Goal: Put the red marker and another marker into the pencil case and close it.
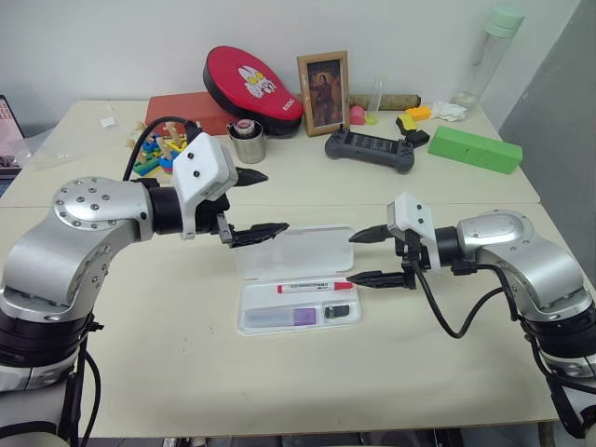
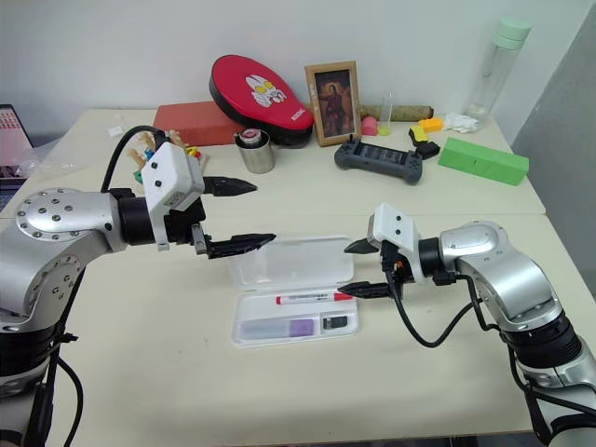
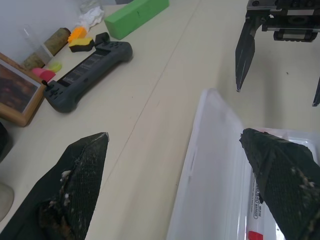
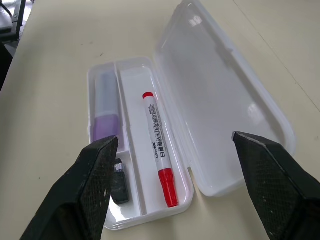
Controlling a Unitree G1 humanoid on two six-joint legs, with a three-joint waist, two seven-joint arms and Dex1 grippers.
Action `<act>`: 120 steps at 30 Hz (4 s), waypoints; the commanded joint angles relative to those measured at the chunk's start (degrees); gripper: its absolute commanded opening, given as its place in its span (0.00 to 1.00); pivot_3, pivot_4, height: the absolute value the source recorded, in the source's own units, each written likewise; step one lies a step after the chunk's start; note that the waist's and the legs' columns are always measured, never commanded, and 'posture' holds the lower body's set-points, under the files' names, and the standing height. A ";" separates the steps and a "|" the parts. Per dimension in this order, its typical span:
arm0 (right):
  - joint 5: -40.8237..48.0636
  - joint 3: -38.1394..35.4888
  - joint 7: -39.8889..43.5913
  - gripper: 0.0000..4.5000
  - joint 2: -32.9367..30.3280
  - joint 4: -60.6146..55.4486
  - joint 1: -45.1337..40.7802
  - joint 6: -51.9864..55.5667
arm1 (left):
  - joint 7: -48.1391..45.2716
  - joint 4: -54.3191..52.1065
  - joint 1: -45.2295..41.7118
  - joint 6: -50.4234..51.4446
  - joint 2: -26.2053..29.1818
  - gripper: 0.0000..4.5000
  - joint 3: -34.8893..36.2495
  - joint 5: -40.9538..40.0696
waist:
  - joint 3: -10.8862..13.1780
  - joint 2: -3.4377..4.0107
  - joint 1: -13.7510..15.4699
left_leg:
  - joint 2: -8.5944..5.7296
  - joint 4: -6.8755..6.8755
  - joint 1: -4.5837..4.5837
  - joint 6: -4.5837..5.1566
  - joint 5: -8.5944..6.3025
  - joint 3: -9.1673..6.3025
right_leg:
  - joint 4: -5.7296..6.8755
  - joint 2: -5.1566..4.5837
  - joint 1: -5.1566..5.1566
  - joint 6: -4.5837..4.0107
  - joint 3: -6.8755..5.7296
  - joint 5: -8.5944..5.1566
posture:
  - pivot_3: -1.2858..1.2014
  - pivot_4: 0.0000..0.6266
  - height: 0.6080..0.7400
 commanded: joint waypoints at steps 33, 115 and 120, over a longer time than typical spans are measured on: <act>-10.18 -0.19 -8.88 0.00 3.61 17.30 -9.26 -6.89 | 3.00 11.41 -2.00 -2.16 -0.41 0.74 2.42 6.29 | 0.01 0.01 -0.14 | 0.00 -0.12 -0.01 0.00 0.00 0.01 | 0.01 0.00 -0.08 -0.01 -0.01 0.00 | 0.52 0.24 1.00; -2.22 -3.97 0.48 0.00 -7.46 2.22 -3.55 -6.13 | -21.18 11.90 9.12 -11.52 -7.66 0.08 -21.45 18.62 | -0.02 0.04 -0.07 | 0.00 -0.07 0.00 0.01 0.01 0.01 | 0.01 0.00 0.00 -0.01 -0.01 0.00 | 0.52 0.24 1.00; -2.16 -4.07 0.45 0.00 -7.53 2.00 -3.48 -5.79 | -20.88 12.95 10.17 -15.11 -7.09 0.08 -22.98 21.44 | -0.05 0.08 -0.04 | 0.00 -0.05 0.05 0.01 0.01 0.00 | 0.01 0.00 0.07 -0.01 -0.01 0.00 | 0.52 0.24 1.00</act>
